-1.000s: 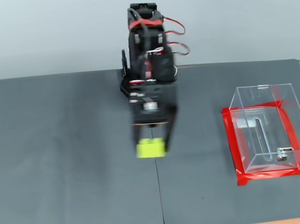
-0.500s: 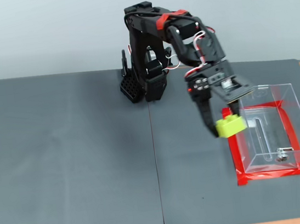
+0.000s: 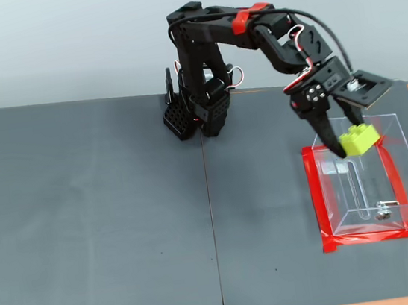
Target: Pick the green lego block and place it into the transparent box
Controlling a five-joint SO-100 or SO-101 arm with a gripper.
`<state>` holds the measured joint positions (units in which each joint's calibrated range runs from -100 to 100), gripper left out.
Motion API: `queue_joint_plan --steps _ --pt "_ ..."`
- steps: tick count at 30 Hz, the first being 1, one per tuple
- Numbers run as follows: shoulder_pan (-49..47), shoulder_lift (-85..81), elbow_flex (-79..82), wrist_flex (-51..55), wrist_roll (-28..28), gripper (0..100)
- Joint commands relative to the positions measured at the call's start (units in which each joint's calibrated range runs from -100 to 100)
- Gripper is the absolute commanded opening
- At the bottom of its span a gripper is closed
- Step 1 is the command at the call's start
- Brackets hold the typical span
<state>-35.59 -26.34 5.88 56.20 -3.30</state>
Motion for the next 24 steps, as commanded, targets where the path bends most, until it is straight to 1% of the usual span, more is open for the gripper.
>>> queue_joint_plan --steps 1,10,24 --pt "-2.1 -1.3 -2.5 0.2 -0.4 13" --pt "-8.2 -1.3 3.2 0.3 -0.2 13" --pt "-9.9 0.5 12.1 -0.6 -0.6 13"
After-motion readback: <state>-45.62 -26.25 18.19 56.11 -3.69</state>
